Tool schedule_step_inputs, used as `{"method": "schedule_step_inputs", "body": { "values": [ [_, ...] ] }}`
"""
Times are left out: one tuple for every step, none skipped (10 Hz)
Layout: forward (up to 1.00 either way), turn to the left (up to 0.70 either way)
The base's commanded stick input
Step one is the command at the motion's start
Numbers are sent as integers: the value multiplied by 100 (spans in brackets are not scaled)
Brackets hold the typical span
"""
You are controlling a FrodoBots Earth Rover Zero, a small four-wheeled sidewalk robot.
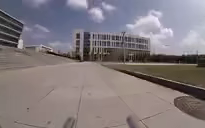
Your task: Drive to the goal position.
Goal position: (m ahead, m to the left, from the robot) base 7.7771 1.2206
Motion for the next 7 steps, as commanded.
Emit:
{"method": "schedule_step_inputs", "body": {
  "values": [
    [70, 0],
    [70, 0],
    [70, 0],
    [70, 0],
    [70, 0],
    [70, 0],
    [70, 0]
  ]
}}
